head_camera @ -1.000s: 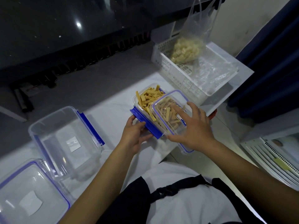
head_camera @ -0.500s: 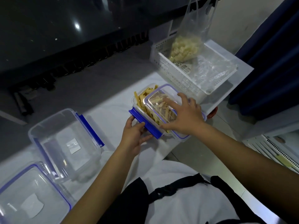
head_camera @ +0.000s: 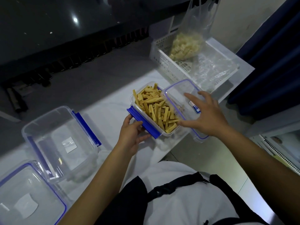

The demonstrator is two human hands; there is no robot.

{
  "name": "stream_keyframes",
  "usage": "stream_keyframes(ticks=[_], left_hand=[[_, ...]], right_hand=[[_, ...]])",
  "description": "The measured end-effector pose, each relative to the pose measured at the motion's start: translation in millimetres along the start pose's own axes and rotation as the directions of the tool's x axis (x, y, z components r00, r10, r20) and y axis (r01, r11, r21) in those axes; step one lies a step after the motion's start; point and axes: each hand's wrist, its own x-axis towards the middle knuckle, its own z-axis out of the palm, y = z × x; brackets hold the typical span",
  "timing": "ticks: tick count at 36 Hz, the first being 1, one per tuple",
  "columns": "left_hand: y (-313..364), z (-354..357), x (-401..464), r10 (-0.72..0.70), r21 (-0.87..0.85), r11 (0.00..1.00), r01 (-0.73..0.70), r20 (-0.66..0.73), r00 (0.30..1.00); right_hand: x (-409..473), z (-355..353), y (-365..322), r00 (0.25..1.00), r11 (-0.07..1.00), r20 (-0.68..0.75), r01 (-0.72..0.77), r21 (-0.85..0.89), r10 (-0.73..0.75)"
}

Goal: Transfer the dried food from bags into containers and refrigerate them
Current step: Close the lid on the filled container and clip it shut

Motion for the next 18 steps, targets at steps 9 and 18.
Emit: stream_keyframes(ticks=[9, 18], left_hand=[[0.3, 2.4, 0.4, -0.005, -0.012, 1.000, 0.005, -0.009, 1.000], [1.0, 3.0, 0.1, -0.012, 0.000, 1.000, 0.012, -0.040, 0.999]], right_hand=[[-44.8, 0.8, 22.8, 0.990, 1.000, 0.139, 0.012, 0.008, -0.013], [-45.2, 25.9, 9.3, 0.989, 0.993, 0.129, 0.079, -0.093, -0.066]])
